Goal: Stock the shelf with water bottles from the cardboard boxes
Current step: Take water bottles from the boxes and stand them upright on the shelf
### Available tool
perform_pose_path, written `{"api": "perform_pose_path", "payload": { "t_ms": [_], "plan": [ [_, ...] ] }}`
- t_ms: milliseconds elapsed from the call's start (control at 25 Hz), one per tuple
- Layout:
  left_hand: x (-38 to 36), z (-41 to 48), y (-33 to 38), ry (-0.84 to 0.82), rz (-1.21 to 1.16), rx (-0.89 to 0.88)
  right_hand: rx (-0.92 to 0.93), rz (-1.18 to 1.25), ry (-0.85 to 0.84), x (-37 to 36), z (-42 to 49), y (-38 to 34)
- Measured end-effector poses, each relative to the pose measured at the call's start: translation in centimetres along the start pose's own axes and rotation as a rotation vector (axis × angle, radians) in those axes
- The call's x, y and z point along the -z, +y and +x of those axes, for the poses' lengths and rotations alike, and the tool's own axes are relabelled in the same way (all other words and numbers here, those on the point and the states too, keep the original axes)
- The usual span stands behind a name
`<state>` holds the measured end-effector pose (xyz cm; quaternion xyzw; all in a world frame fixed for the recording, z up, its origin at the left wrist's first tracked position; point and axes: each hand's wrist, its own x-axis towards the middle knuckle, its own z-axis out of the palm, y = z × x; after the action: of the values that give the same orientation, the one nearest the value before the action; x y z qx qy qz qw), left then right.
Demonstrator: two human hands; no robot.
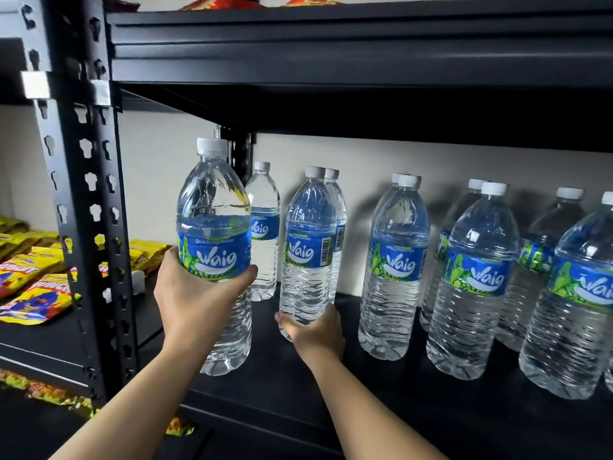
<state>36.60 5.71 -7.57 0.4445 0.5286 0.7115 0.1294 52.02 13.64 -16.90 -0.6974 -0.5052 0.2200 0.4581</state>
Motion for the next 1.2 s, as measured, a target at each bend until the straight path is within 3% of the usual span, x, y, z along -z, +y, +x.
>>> {"api": "perform_pose_path", "payload": {
  "t_ms": [240,400,520,1200],
  "plan": [
    [0.2,0.4,-0.3,-0.039,0.029,-0.006,0.003,-0.052,-0.102,0.4,0.0,0.4],
    [0.0,1.6,-1.2,-0.101,0.083,-0.001,0.131,-0.436,-0.278,2.5,0.2,2.2],
    [-0.9,3.2,-1.8,-0.115,0.081,0.02,0.2,-0.607,-0.304,3.6,0.2,2.9],
    [-4.8,5.1,-7.7,-0.279,0.088,0.122,0.239,-0.724,-0.36,3.3,1.0,3.1]
  ]
}}
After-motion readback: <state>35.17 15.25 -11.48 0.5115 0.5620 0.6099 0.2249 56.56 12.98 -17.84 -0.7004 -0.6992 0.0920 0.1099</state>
